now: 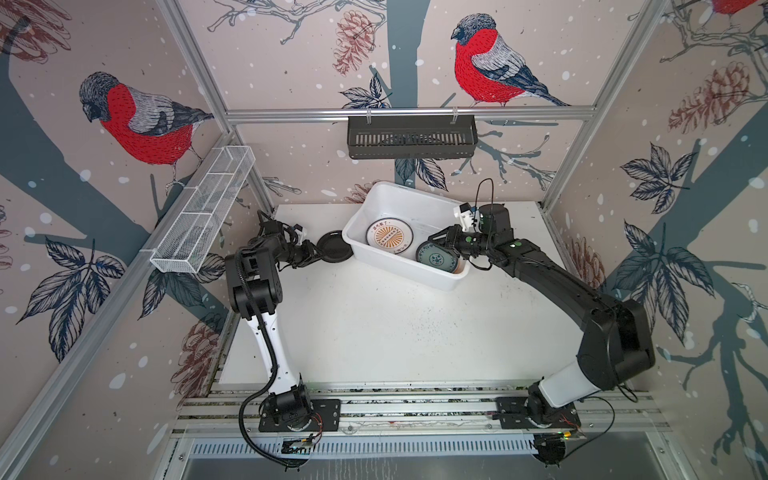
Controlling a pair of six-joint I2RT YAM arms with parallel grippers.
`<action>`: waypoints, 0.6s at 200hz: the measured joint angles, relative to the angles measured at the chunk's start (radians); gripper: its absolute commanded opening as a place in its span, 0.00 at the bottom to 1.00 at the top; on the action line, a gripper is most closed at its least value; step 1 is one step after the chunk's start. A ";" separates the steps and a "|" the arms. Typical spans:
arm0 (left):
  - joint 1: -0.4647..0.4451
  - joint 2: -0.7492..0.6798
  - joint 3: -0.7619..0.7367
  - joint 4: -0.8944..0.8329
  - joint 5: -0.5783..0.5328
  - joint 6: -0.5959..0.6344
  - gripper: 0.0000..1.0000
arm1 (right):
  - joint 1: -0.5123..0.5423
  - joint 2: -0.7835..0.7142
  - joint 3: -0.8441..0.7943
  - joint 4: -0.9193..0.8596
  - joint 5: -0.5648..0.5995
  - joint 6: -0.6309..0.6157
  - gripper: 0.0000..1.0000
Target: Place the plates into the plastic bin on the countertop
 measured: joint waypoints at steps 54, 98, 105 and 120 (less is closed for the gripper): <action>0.001 0.002 -0.012 0.023 0.014 -0.041 0.19 | 0.008 0.000 0.011 -0.026 0.007 0.000 0.30; 0.014 -0.004 -0.027 0.024 0.021 -0.041 0.20 | 0.014 0.000 0.013 -0.032 0.014 0.000 0.30; 0.019 -0.010 -0.035 0.023 0.021 -0.040 0.20 | 0.016 0.001 0.013 -0.032 0.014 0.000 0.30; 0.032 -0.023 -0.048 0.013 0.015 -0.038 0.21 | 0.020 0.001 0.013 -0.032 0.015 0.000 0.30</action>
